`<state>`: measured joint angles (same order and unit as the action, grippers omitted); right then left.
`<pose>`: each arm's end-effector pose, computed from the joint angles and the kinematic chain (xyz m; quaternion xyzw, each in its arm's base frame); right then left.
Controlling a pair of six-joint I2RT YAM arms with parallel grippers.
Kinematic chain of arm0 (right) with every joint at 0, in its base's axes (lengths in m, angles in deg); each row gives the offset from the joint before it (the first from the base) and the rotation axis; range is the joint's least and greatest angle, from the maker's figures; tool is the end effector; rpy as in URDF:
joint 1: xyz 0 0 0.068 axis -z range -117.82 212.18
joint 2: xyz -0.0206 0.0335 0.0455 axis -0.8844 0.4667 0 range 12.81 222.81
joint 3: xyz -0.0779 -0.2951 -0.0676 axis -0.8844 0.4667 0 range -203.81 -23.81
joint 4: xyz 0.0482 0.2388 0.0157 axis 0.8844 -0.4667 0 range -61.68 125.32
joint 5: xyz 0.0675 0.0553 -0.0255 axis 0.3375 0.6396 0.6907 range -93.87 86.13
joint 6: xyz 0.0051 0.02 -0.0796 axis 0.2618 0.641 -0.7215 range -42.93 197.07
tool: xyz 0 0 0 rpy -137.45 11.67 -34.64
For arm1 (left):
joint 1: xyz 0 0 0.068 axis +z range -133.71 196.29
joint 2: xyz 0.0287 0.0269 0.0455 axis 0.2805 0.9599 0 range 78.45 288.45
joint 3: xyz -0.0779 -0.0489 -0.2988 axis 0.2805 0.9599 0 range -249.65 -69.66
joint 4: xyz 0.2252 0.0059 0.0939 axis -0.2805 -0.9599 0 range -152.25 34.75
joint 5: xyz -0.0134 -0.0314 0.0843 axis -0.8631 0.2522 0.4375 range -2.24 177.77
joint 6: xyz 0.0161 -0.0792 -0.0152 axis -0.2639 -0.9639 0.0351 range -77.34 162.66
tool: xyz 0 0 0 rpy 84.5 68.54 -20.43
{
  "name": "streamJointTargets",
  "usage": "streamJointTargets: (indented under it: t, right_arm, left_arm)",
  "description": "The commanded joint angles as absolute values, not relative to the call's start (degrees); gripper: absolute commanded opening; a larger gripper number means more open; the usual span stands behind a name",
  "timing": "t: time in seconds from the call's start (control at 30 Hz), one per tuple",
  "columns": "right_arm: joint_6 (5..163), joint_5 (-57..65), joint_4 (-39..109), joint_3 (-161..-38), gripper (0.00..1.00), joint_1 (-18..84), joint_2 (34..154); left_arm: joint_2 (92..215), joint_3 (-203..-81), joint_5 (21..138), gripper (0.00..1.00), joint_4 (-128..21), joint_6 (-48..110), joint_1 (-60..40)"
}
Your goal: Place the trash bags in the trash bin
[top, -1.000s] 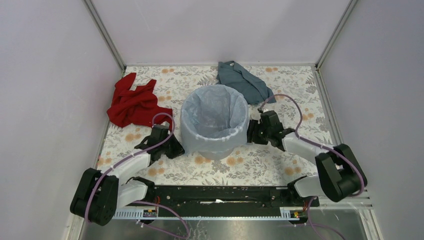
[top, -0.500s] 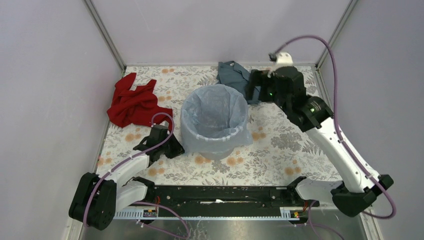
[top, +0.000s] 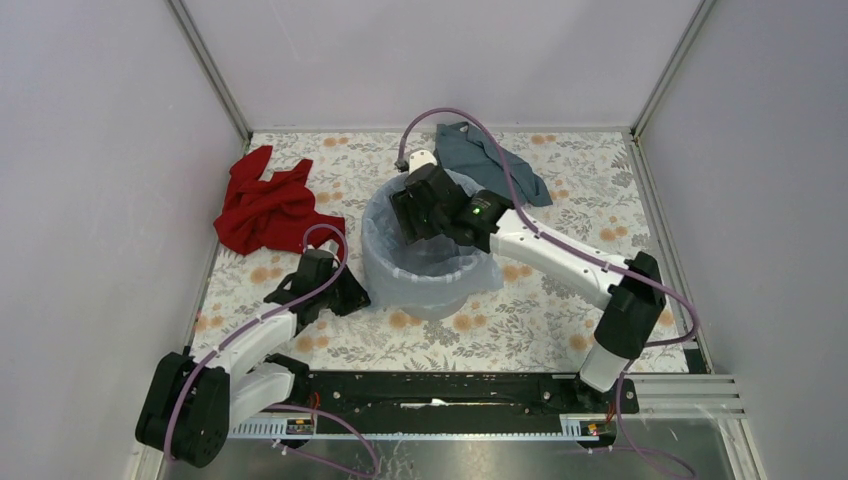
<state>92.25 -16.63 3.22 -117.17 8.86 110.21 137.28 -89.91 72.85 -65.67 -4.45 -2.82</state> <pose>0.2550 0.3158 0.3751 -0.2419 0.8538 0.1715 0.4278 0.1551 -0.0732 0.1722 -0.1806 0.9121 -0.2916 0.2245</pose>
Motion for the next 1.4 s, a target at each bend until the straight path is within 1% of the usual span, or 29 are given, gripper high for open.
streamJointTargets:
  t: [0.0, 0.07, 0.17, 0.3, 0.33, 0.37, 0.4, 0.5, 0.57, 0.7, 0.87, 0.93, 0.97, 1.0, 1.1, 1.17, 1.37]
  right_arm:
    - [90.6, -30.4, 21.4, -114.0, 0.73, 9.5, 110.3]
    - [91.1, -34.8, 23.6, -115.2, 0.76, 10.5, 112.6]
    - [92.8, -34.9, 18.7, -119.6, 0.77, 12.6, 116.0]
    - [91.9, -35.3, 20.6, -112.4, 0.83, 12.4, 113.1]
    - [91.7, -33.8, 20.3, -111.1, 0.86, 12.4, 111.7]
    - [91.0, -30.9, 19.0, -110.7, 0.92, 12.5, 110.7]
    - [90.2, -26.9, 15.7, -112.3, 0.95, 12.5, 110.2]
    - [89.3, -15.8, 0.0, -120.2, 0.97, 12.0, 110.8]
    - [89.3, -12.5, -5.8, -121.5, 0.99, 11.7, 110.7]
    - [89.4, -7.4, -5.7, -115.9, 1.0, 11.6, 109.9]
    - [90.8, -4.0, -2.6, -112.3, 1.0, 11.7, 113.2]
    - [90.8, -4.0, -2.2, -112.6, 0.99, 11.6, 114.8]
    - [90.6, -4.0, -2.1, -112.8, 0.97, 11.6, 115.6]
    - [90.5, -4.0, -2.1, -112.9, 0.94, 11.7, 116.5]
    - [90.2, -4.0, -1.8, -112.6, 0.81, 11.7, 118.8]
    - [90.3, -4.0, -0.8, -111.7, 0.76, 11.7, 120.0]
    - [91.7, -6.9, 5.1, -107.1, 0.72, 11.7, 122.6]
  left_arm:
    - [135.5, -89.8, 71.7, 0.15, -63.4, -3.7, -2.8]
    - [134.9, -89.5, 71.4, 0.15, -63.5, -4.0, -2.8]
    - [133.5, -89.2, 71.3, 0.15, -64.4, -4.1, -2.8]
    - [132.1, -89.3, 72.1, 0.15, -65.7, -3.7, -2.8]
    - [132.1, -89.5, 72.1, 0.15, -65.8, -3.6, -2.7]
    - [132.1, -89.7, 72.0, 0.15, -66.2, -3.5, -2.8]
    - [132.1, -90.0, 71.8, 0.15, -66.5, -3.4, -2.8]
    - [131.3, -90.4, 70.9, 0.16, -66.7, -3.5, -2.8]
    - [130.9, -90.4, 70.9, 0.17, -66.6, -3.5, -2.8]
    - [131.1, -90.6, 70.9, 0.19, -66.2, -3.7, -2.8]
    - [128.8, -91.1, 70.5, 0.22, -67.3, -4.1, -2.8]
    - [127.7, -91.6, 70.8, 0.23, -68.7, -4.0, -2.8]
    - [127.3, -91.9, 70.9, 0.23, -69.2, -3.9, -2.8]
    - [126.8, -92.1, 71.0, 0.23, -69.6, -3.8, -2.8]
    - [125.4, -92.4, 71.2, 0.25, -70.0, -4.1, -2.8]
    - [125.1, -92.6, 71.2, 0.26, -70.0, -4.4, -2.8]
    - [125.2, -93.2, 70.8, 0.27, -69.7, -4.4, -2.8]
